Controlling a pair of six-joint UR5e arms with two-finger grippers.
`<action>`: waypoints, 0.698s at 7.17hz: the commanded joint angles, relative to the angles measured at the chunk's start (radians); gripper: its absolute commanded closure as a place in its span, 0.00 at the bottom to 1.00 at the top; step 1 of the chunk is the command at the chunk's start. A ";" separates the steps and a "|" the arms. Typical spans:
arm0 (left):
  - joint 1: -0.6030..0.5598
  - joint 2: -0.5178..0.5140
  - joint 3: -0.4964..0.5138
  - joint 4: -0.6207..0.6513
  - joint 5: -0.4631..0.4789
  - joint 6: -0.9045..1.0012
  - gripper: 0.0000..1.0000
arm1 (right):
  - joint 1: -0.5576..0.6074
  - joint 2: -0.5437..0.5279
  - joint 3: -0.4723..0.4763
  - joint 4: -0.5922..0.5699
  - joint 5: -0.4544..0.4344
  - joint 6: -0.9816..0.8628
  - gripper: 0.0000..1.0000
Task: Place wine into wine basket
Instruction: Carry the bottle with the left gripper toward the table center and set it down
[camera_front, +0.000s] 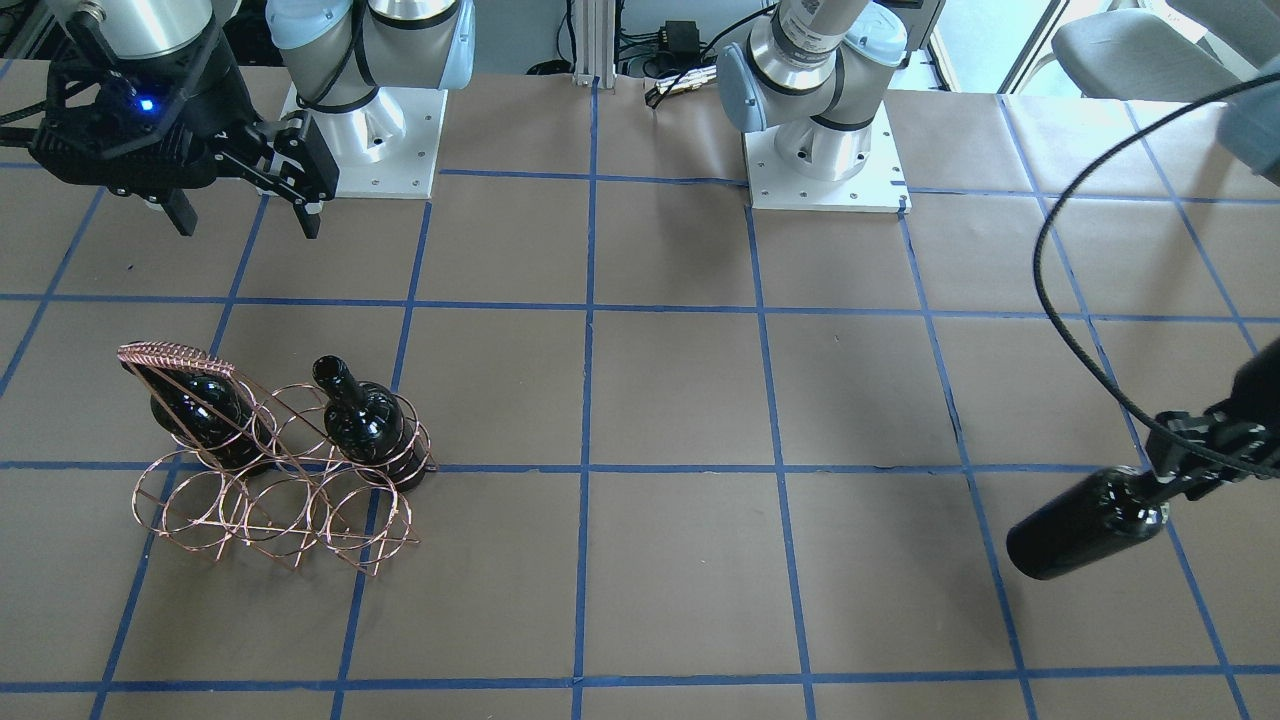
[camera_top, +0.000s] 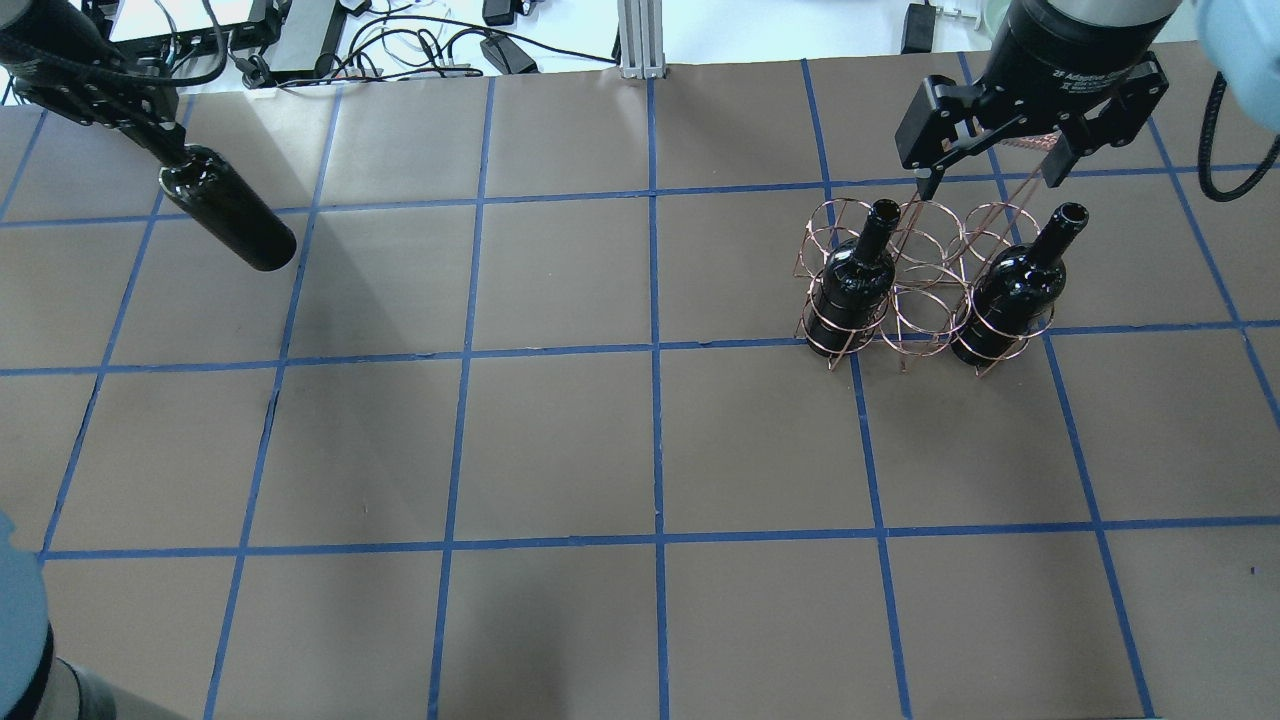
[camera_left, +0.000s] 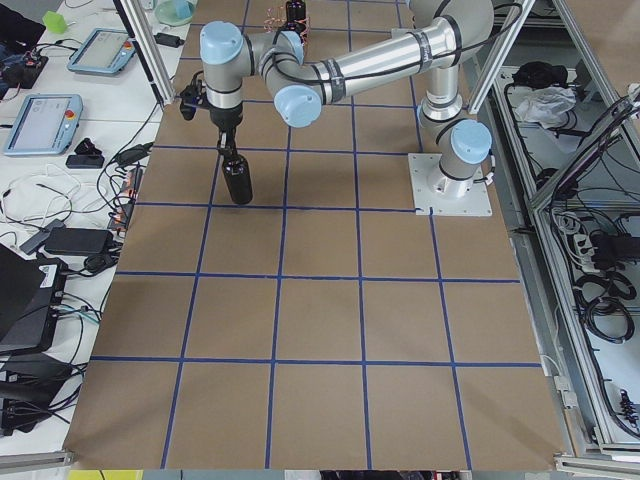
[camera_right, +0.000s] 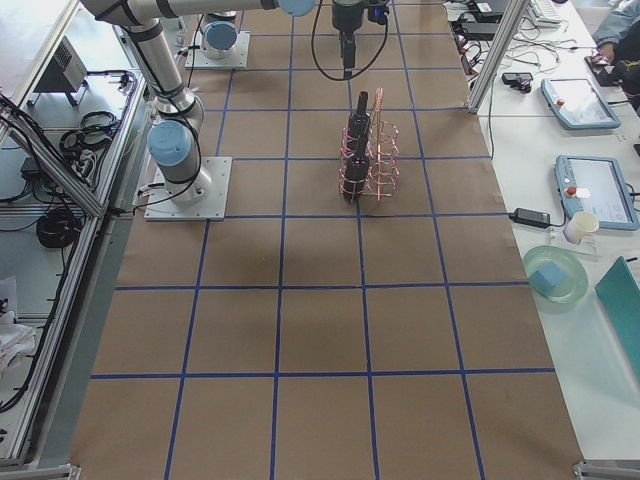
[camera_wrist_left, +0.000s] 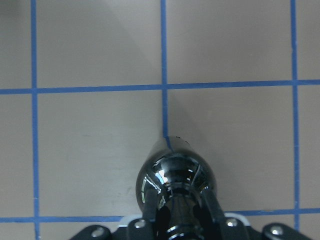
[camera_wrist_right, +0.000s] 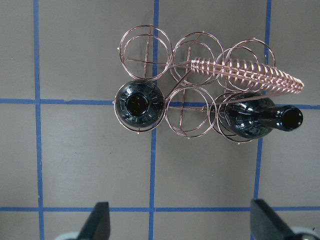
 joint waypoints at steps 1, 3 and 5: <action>-0.137 0.102 -0.100 -0.005 -0.003 -0.136 1.00 | -0.002 -0.001 0.004 0.001 -0.002 0.000 0.00; -0.258 0.182 -0.207 -0.005 -0.006 -0.248 1.00 | -0.002 -0.001 0.005 -0.002 -0.007 -0.002 0.00; -0.393 0.227 -0.308 0.029 0.003 -0.354 1.00 | -0.005 -0.001 0.004 -0.005 -0.008 -0.002 0.00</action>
